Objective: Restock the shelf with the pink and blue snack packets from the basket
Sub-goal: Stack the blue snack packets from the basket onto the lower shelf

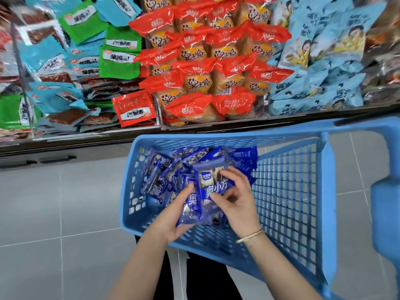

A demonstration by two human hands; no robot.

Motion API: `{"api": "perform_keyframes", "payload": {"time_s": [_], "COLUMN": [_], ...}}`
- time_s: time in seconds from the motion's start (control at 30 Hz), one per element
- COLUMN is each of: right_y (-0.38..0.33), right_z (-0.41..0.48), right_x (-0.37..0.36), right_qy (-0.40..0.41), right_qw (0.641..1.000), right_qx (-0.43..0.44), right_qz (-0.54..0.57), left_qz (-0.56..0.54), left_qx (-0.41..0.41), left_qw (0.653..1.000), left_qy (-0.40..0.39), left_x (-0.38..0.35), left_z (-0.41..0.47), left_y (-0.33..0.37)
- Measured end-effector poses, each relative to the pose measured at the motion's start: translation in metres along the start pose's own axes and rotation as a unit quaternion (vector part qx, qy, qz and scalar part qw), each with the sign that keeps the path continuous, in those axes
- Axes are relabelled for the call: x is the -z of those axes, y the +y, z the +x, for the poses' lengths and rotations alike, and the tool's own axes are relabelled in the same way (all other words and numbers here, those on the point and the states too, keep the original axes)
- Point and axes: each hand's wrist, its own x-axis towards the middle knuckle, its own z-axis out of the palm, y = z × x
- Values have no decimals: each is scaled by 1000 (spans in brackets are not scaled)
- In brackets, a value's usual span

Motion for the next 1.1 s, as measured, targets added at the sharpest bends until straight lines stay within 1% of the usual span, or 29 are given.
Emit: {"api": "perform_keyframes", "payload": {"time_s": [0.07, 0.1, 0.13, 0.2, 0.23, 0.3, 0.4, 0.47, 0.53, 0.57, 0.6, 0.63, 0.7, 0.73, 0.77, 0.8, 0.83, 0.9, 0.93, 1.03, 1.1], "right_y": [0, 0, 1, 2, 2, 1, 3, 6, 11, 14, 20, 29, 50, 62, 71, 78, 84, 93, 94, 92, 90], "right_z": [4, 5, 5, 1, -3, -12, -20, -21, -15, -10, -4, 3, 21, 29, 37, 43, 48, 54, 55, 59, 57], "right_x": [5, 6, 6, 0, -5, -17, -28, -31, -32, -33, -33, -34, -32, -31, -31, -33, -38, -51, -58, -66, -63], "right_qy": [5, -9, -39, -117, -141, -152, -168, -203, -241, -248, -239, -211, -95, -30, 11, 16, -7, -61, -64, -14, 6], "right_qw": [1000, 999, 998, 985, 975, 968, 958, 950, 941, 935, 933, 938, 964, 968, 962, 952, 941, 916, 908, 905, 922], "right_qx": [-6, -19, -44, -109, -140, -184, -203, -205, -199, -204, -217, -228, -237, -249, -270, -294, -312, -318, -316, -315, -298], "right_qz": [-28, -37, -26, 67, 97, 82, 113, 121, 133, 149, 160, 156, 70, 10, -40, -82, -132, -237, -266, -285, -249], "left_qz": [6, 9, 17, 34, 39, 20, -40, -30, -30, -47, -71, -91, -113, -118, -119, -118, -114, -111, -113, -125, -135], "left_qx": [16, 21, 19, 7, -2, -46, -85, -127, -158, -167, -172, -176, -182, -186, -189, -193, -198, -203, -205, -198, -195], "left_qw": [1000, 1000, 1000, 999, 999, 999, 996, 991, 987, 984, 980, 977, 970, 969, 968, 967, 966, 964, 964, 963, 963], "left_qy": [-13, -16, -11, 3, 10, 11, 11, 8, 28, 47, 66, 85, 111, 115, 117, 121, 124, 130, 129, 131, 130], "left_x": [1, 1, 0, -4, -6, -8, 2, 12, 21, 25, 29, 35, 46, 51, 56, 59, 63, 70, 73, 78, 77], "left_z": [-2, -2, -4, -3, -1, 3, 1, -5, -13, -16, -19, -22, -28, -31, -35, -38, -41, -45, -46, -45, -43], "left_y": [4, 4, 5, 2, 0, -5, -11, -15, -17, -18, -17, -16, -16, -16, -15, -13, -12, -11, -11, -10, -7]}}
